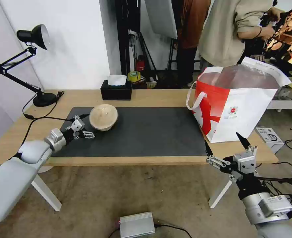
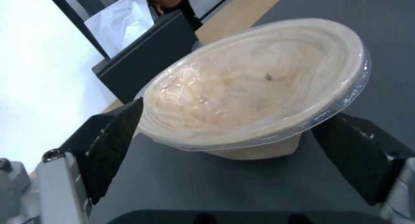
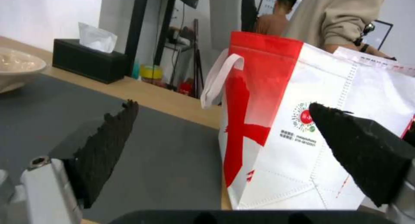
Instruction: Pick up the trash from the table and place it into the takeout bag.
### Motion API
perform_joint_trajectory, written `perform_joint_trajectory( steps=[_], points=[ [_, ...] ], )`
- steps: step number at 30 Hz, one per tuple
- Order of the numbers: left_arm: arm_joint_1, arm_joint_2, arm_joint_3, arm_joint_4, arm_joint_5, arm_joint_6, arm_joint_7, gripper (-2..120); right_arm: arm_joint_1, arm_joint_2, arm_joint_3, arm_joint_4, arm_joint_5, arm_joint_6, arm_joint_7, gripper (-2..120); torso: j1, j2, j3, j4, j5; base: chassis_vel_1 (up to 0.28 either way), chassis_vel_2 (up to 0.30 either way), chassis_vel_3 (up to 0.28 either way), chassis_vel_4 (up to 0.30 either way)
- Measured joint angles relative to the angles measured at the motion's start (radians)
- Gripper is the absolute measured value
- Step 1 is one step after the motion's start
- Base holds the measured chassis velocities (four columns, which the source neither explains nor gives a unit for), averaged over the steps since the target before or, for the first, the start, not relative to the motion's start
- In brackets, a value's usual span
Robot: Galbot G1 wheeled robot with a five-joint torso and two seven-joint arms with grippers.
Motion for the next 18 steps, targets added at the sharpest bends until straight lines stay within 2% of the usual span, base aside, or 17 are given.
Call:
perform_joint_trajectory(
  steps=[18],
  points=[
    [-0.035, -0.014, 0.032, 0.04, 0.02, -0.02, 0.001, 97, 0.0, 0.0, 0.0, 0.0, 0.0, 0.0, 0.0, 100, 0.0, 0.0, 0.0, 0.0, 0.0, 0.0, 0.0, 0.0, 0.0]
  ],
)
